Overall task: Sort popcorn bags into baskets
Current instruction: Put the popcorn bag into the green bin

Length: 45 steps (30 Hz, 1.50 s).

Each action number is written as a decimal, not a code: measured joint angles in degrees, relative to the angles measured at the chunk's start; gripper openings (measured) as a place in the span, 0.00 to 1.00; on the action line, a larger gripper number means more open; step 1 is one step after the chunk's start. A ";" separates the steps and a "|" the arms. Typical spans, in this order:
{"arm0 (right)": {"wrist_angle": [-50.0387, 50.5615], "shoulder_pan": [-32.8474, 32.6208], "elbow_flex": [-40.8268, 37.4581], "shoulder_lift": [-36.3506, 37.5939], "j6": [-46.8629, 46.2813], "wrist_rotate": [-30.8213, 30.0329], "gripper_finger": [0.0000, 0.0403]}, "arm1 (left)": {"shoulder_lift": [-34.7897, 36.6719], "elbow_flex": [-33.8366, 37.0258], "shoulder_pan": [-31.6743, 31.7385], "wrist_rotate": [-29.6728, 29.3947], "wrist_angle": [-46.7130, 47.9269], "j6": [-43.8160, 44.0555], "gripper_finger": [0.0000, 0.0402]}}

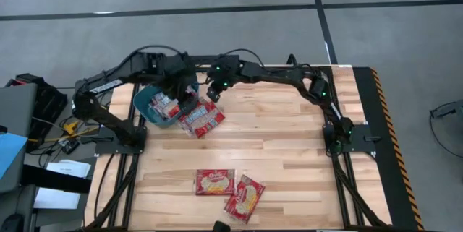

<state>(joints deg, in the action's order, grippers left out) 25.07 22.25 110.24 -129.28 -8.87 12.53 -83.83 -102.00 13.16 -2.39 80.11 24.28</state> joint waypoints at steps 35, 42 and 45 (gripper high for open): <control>23.94 14.34 -11.56 35.34 17.99 -3.73 0.04 | -12.23 52.26 -18.63 -41.57 -51.24 26.50 0.00; 26.61 13.73 -11.59 35.61 19.29 -3.66 0.01 | -12.92 52.75 -15.30 -38.44 -49.33 28.03 0.00; 26.90 12.84 -11.59 35.60 19.40 -3.67 0.04 | -12.79 54.22 -13.89 -34.25 -52.09 28.29 0.00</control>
<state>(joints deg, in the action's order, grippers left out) 51.98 35.09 98.65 -93.68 10.53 8.86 -96.62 -47.78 -0.72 -36.64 28.02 52.57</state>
